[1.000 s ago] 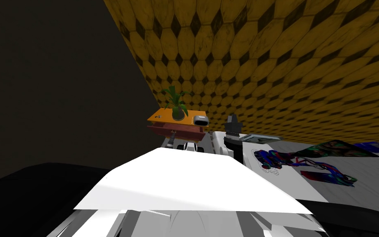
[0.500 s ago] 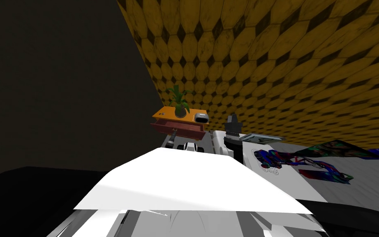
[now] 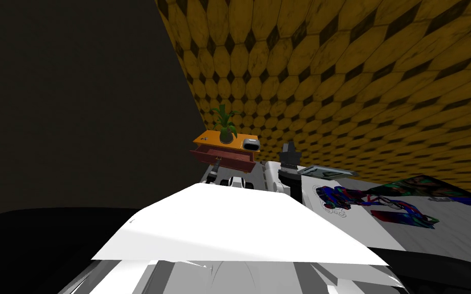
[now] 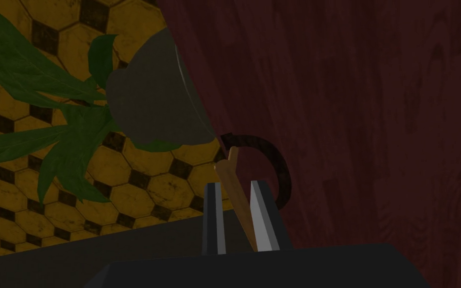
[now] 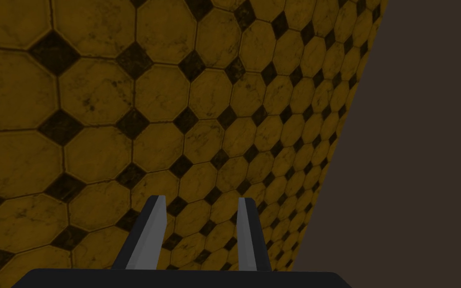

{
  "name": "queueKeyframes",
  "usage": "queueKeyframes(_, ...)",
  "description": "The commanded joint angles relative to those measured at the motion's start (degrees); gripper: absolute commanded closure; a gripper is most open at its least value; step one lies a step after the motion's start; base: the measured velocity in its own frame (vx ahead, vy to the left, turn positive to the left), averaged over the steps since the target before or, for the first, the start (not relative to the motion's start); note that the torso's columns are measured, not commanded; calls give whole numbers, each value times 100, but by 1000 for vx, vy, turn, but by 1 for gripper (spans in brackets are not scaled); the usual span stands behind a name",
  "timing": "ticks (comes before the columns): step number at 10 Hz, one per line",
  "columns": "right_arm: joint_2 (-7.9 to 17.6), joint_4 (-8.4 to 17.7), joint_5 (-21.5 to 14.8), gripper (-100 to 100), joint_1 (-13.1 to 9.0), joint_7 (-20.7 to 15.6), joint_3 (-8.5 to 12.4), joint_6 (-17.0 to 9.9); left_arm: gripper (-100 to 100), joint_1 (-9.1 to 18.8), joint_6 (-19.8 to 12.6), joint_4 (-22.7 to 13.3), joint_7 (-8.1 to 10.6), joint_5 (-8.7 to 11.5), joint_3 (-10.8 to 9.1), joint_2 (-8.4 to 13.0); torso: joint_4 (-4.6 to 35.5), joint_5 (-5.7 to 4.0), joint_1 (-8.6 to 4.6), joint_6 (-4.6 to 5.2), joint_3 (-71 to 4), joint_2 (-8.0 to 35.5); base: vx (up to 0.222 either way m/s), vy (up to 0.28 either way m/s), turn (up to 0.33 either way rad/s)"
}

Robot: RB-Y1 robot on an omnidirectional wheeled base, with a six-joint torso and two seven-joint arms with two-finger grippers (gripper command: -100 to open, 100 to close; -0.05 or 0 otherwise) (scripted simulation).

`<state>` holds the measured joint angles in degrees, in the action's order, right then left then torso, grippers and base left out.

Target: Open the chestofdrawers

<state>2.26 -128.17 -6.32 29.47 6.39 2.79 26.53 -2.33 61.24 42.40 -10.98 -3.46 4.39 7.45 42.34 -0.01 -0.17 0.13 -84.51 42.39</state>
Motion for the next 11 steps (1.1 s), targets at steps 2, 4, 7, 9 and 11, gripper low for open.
queueKeyframes(2,0,0,0,0,0,0,0,0,100,528,84,-519,103,-27,6,51,8,-6,4,-6,0,2,-97,-3,71)
queueKeyframes(4,0,0,0,0,-1,0,0,0,-100,633,-205,-376,148,-7,-20,85,5,-3,9,-11,6,9,-105,-2,2)
queueKeyframes(7,0,0,0,0,0,0,0,0,-100,954,-622,-262,267,13,-57,171,-4,-1,15,-14,-11,-17,-79,-14,4)
queueKeyframes(9,0,0,0,0,0,0,0,0,-100,1167,-900,-186,346,26,-82,229,-1,1,17,-12,-2,-4,-97,-10,-1)
queueKeyframes(11,0,0,0,0,0,0,0,0,-100,1274,-1039,-148,386,33,-95,257,-8,2,17,-13,-12,-22,-55,-7,-1)
